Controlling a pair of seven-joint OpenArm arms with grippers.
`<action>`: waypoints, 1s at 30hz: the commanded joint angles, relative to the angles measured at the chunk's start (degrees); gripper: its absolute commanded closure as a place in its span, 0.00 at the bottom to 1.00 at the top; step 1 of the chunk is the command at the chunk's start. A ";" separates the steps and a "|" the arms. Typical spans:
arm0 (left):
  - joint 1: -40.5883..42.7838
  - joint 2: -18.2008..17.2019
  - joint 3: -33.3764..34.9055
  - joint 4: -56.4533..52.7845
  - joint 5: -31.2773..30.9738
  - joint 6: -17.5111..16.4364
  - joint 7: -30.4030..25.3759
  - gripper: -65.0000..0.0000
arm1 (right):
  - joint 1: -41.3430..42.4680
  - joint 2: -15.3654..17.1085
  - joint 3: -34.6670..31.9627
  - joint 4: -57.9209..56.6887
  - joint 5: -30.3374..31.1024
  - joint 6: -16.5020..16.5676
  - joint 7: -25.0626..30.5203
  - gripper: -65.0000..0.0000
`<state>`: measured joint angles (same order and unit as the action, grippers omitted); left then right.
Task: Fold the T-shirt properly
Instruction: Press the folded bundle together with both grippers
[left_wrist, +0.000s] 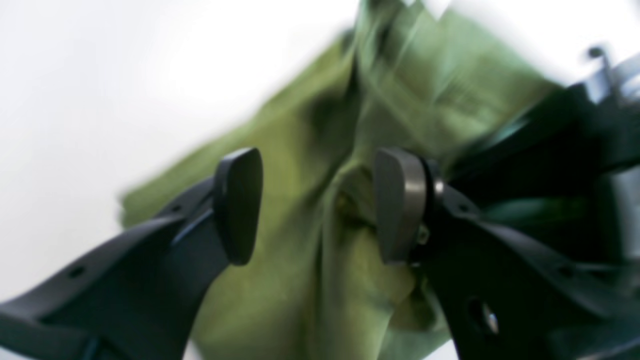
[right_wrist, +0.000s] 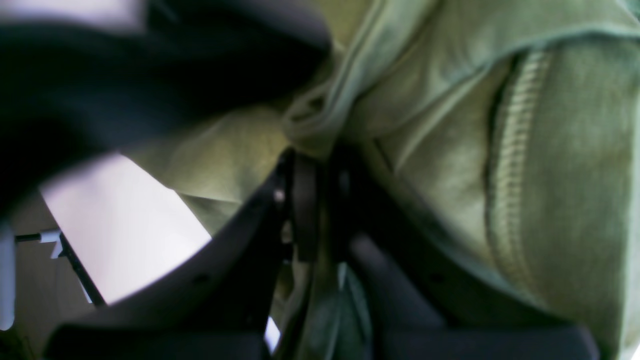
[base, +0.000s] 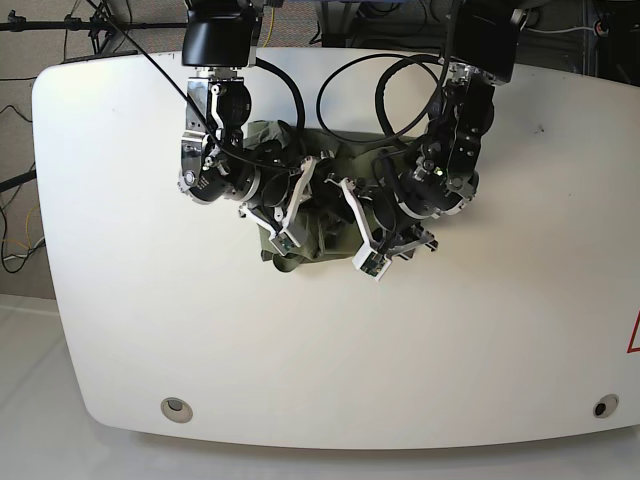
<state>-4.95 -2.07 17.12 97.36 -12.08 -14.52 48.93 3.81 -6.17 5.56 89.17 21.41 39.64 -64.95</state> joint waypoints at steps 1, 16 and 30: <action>-1.07 0.00 -0.38 3.17 -0.45 0.15 -1.06 0.48 | 1.24 -0.46 -0.24 0.99 1.58 0.36 0.82 1.00; -0.98 -2.02 -9.87 3.96 -0.36 -0.11 -0.97 0.48 | 1.86 -0.64 -4.73 7.41 1.67 0.36 0.73 1.00; 1.83 -5.36 -10.58 3.87 -0.54 -0.11 -1.32 0.48 | 2.47 -1.87 -9.56 8.37 1.67 0.36 0.73 1.00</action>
<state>-2.63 -7.35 6.72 100.22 -12.01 -14.55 48.82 4.78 -7.38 -3.84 96.68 21.61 39.64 -65.60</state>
